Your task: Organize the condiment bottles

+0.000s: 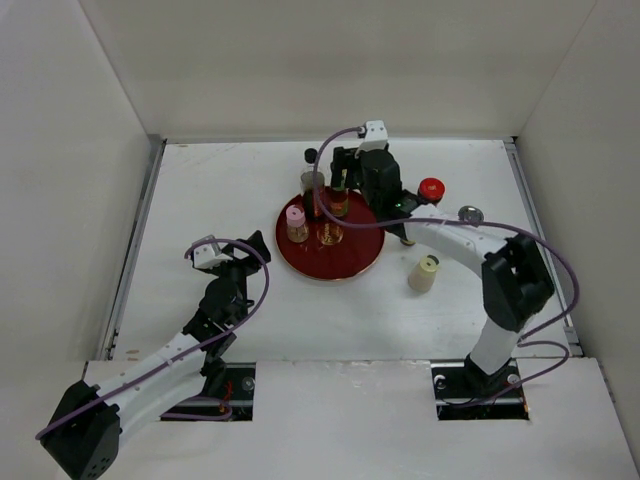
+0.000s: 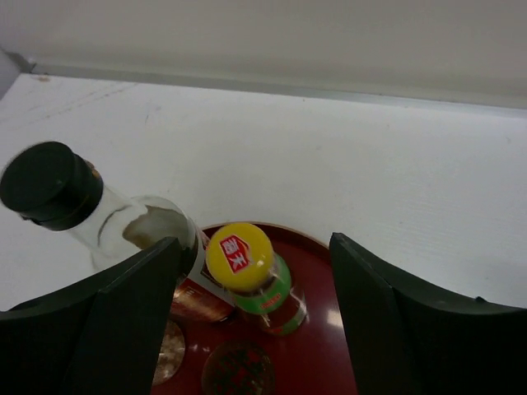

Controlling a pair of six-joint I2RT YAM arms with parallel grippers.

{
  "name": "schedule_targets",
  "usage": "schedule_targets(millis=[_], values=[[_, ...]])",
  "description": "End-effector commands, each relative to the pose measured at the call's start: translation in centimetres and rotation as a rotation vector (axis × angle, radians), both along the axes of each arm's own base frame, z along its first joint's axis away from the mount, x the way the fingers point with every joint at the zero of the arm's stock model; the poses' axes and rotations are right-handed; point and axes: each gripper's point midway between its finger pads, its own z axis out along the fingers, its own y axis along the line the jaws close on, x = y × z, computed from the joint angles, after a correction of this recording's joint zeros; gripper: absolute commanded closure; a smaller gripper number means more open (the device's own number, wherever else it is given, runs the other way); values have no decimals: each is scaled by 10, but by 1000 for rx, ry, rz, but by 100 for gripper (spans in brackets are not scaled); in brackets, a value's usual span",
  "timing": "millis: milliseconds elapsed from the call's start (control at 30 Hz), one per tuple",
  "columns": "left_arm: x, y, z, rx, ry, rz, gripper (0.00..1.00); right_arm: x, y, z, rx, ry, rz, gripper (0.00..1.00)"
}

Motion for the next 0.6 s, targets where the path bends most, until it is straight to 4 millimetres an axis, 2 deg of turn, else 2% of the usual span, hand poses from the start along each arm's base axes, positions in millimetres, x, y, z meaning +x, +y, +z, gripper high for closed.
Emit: schedule_targets(millis=[0, 67, 133, 300, 367, 433, 467, 567], values=[[1, 0, 8, -33, -34, -3, 21, -19, -18, 83, 122, -155, -44, 18], [0, -2, 9, -35, -38, -12, 21, -33, -35, 86, 126, -151, -70, 15], [0, 0, 8, -35, -38, -6, 21, -50, -55, 79, 127, -135, -106, 15], [-1, -3, 10, -38, -42, -16, 21, -87, -152, 37, 106, -52, -358, 16], [1, -4, 8, -34, -34, -15, 21, -99, -175, 17, 88, 0, -408, 16], [1, -6, 8, -34, -32, -21, 21, -103, -190, -2, 64, 49, -435, 16], [1, -7, 8, -33, -31, -24, 20, -103, -192, -10, 53, 72, -430, 16], [3, -6, 4, -26, -20, -17, 20, -99, -182, -29, 38, 131, -377, 21]])
